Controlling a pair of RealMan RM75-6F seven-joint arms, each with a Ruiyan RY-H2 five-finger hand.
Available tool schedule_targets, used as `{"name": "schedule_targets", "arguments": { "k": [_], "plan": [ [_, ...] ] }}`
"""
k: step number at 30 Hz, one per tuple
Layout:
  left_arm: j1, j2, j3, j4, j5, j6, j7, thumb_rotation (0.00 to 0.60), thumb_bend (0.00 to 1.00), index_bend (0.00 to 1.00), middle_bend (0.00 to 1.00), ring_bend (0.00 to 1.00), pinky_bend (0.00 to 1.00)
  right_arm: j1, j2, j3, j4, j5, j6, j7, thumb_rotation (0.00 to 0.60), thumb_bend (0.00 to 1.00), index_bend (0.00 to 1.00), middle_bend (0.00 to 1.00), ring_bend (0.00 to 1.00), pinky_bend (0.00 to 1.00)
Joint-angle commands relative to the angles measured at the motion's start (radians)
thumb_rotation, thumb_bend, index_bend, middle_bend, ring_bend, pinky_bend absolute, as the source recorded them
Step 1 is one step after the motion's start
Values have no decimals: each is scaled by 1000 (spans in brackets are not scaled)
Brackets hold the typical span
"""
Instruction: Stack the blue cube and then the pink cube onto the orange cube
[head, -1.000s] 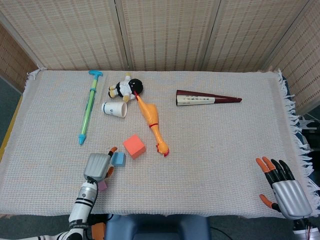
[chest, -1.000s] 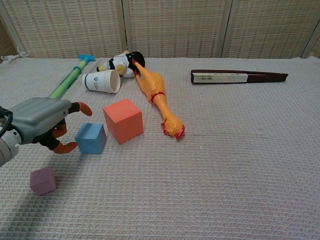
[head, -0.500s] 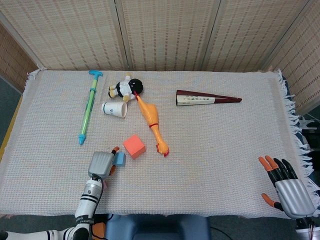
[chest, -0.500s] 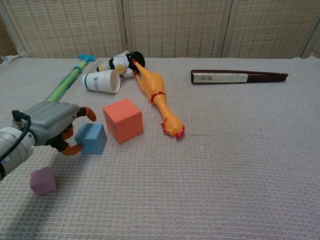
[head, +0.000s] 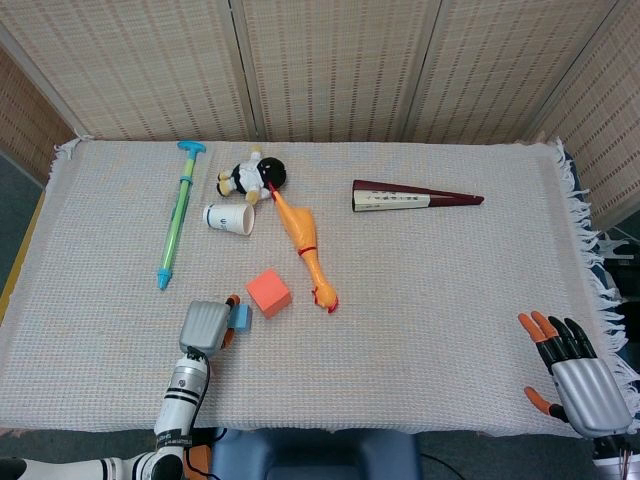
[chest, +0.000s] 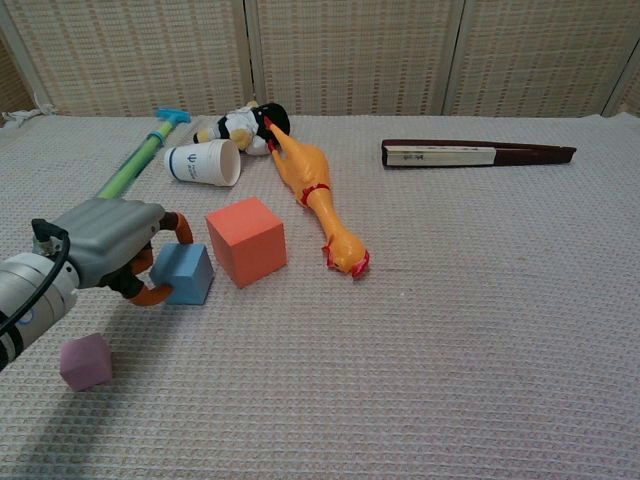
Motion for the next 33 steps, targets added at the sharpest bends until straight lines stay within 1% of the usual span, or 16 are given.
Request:
{"name": "schedule_targets", "arguments": {
  "k": [1,9,13,17,22,27,29,33],
  "plan": [
    [8,22,7,-34,8,16,-6,600,325,444,1000,1000,1000,0,-1,0,0,1,0,-1,600,115,0,0,0,0],
    [27,92,25,-164,32,79,26,600,325,456,1000,1000,1000,5,-3,-4,-4,-3,-8,-7,600,116,0,0,0,0],
    [26,115,22,-209,49,102,42,600,326,454,1000,1000,1000,4,0,-7,-4,-11,-4,0,600,116,0,0,0,0],
    [13,133,-1,-246,46,118,74,600,325,452,1000,1000,1000,4,4,-8,-4,-13,-1,8,600,116,0,0,0,0],
    [-26,135,-45,-280,4,103,113,600,324,455,1000,1000,1000,5,5,-8,-3,-15,0,13,600,116,0,0,0,0],
    [-71,123,-55,-259,5,70,127,600,325,450,1000,1000,1000,6,8,-7,-2,-10,-1,20,600,116,0,0,0,0],
    [-91,122,-51,-227,24,49,124,600,326,446,1000,1000,1000,6,10,-6,-2,-7,0,23,600,116,0,0,0,0],
    [-119,126,-40,-165,66,4,79,600,325,436,1000,1000,1000,5,12,-1,-1,3,3,25,600,116,0,0,0,0]
  ]
}}
